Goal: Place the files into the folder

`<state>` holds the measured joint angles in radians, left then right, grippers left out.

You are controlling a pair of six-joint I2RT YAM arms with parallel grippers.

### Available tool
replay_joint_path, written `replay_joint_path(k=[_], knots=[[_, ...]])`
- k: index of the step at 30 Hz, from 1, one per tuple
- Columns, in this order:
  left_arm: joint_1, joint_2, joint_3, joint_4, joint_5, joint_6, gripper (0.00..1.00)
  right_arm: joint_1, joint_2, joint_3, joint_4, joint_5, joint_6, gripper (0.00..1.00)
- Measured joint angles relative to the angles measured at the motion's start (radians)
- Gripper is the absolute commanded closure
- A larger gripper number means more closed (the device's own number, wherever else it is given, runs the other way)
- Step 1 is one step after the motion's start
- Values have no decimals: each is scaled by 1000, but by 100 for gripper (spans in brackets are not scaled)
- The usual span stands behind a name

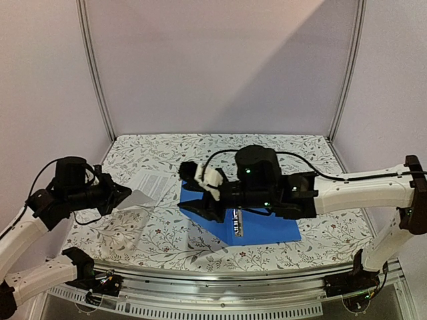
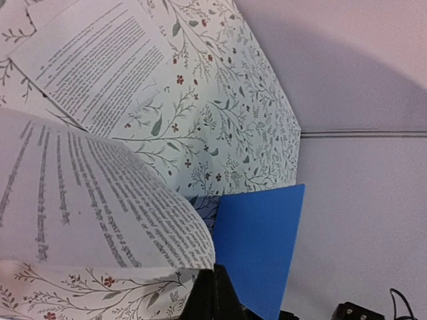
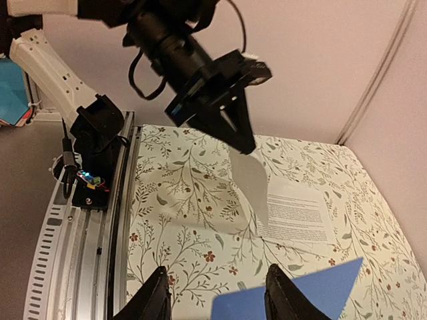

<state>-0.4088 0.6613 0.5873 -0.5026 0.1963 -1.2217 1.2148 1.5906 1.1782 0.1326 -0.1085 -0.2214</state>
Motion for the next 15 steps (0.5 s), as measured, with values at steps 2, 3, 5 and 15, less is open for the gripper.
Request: replay_joint_path(k=[2,3,5,15], knots=[[0,-12,68,-58,6,16,100,31,60,56,-6,12,-27,52],[-1,-13,102,-81,6,25,100,44,88,75,-8,14,-35,52],[-1,-2,182,-122,8,45,100,56,125,88,-11,17,-43,51],[-4,255,483,-29,19,141,100,44,81,30,-4,122,0,48]])
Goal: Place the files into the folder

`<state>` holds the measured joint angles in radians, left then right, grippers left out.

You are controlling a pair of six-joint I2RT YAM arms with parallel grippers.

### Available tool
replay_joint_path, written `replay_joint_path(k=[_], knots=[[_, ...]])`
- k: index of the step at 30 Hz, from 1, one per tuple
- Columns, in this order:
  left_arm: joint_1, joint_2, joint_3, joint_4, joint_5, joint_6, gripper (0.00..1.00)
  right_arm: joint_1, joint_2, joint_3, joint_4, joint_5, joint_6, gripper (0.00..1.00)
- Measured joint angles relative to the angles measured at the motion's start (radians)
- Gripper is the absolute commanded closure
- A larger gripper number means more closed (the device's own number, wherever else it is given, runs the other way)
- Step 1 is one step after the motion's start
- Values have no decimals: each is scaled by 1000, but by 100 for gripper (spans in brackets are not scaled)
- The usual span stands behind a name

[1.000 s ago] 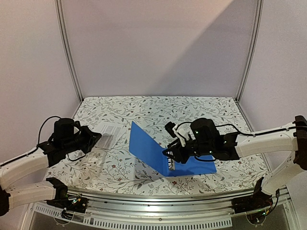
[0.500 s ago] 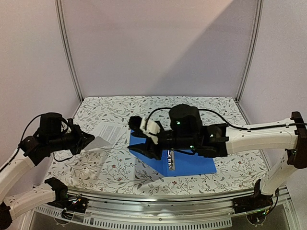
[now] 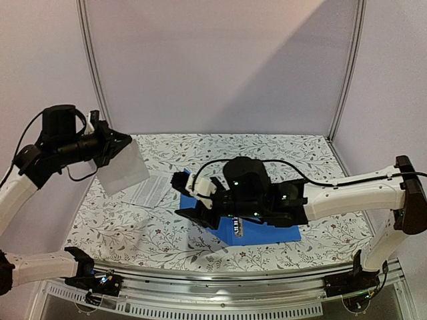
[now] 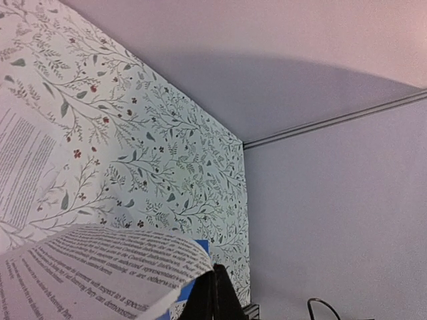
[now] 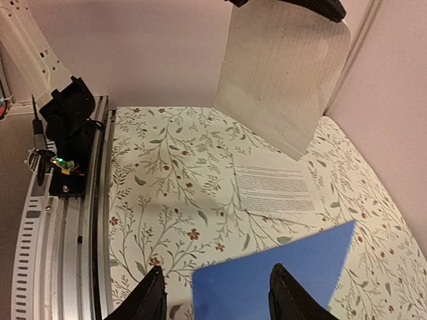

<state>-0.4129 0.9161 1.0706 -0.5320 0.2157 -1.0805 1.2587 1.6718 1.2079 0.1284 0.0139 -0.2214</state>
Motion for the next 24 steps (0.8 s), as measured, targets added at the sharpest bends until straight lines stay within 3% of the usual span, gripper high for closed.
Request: replay_joint_path(k=[7,12,18,24], knots=[[-97,344,166,243,-6,54,100,-193,-306,-223,30,45,198,31],[-206,626,412,355,29,116,100,-351,-490,-350,36,82,328,30],[-353,917,748,303,150,245,100,-544,-573,-426,-18,11,459,28],[-422,955,761,145,213,383,100,-566,-679,-491,-109,-17,443,29]])
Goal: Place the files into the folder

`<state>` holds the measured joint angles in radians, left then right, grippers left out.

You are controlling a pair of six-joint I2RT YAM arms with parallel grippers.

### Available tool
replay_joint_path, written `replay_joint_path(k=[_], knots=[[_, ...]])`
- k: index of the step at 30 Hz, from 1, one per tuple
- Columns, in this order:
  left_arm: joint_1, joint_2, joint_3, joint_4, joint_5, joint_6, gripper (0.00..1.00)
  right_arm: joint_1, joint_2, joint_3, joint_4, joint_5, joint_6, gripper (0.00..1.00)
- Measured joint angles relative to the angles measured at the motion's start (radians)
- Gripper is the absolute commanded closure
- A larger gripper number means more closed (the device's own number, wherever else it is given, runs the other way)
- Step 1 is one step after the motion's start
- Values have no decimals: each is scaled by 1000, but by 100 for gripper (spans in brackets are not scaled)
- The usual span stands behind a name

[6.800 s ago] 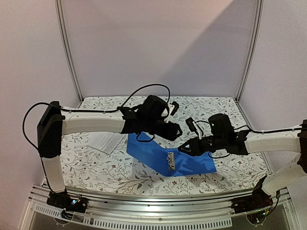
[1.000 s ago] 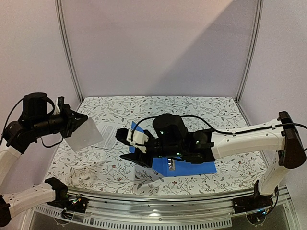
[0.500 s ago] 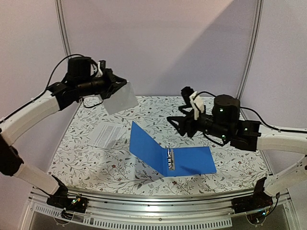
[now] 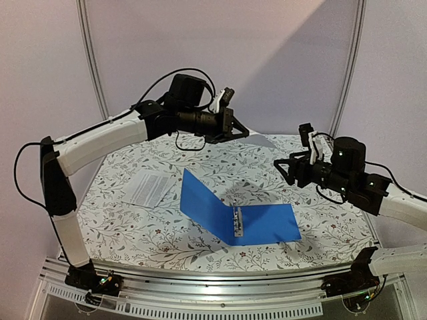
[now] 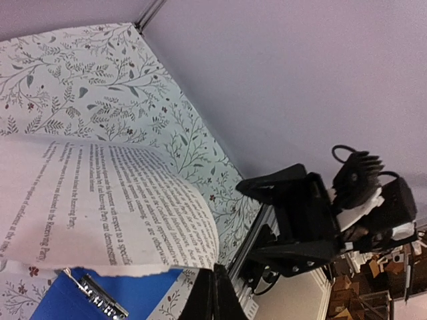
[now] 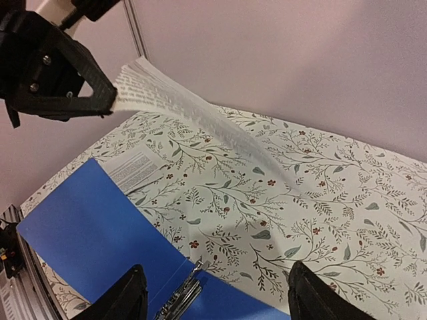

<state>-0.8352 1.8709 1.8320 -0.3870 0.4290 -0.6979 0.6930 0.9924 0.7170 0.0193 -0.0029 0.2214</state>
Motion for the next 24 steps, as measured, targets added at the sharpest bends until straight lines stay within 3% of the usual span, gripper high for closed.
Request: replay_joint_path(k=[7,14,18,24], knots=[[-7,18,-49,-119,61,131,100,0,11,8,-102,-8,-89,28],[-64,98,-37,-244,55,247,100,-1,102,-58,-98,-71,16,26],[-93,141,-10,-322,33,309,100,-43,127,-109,-60,-182,95,25],[-119,143,64,-423,35,410,100,-216,135,-222,103,-455,251,23]])
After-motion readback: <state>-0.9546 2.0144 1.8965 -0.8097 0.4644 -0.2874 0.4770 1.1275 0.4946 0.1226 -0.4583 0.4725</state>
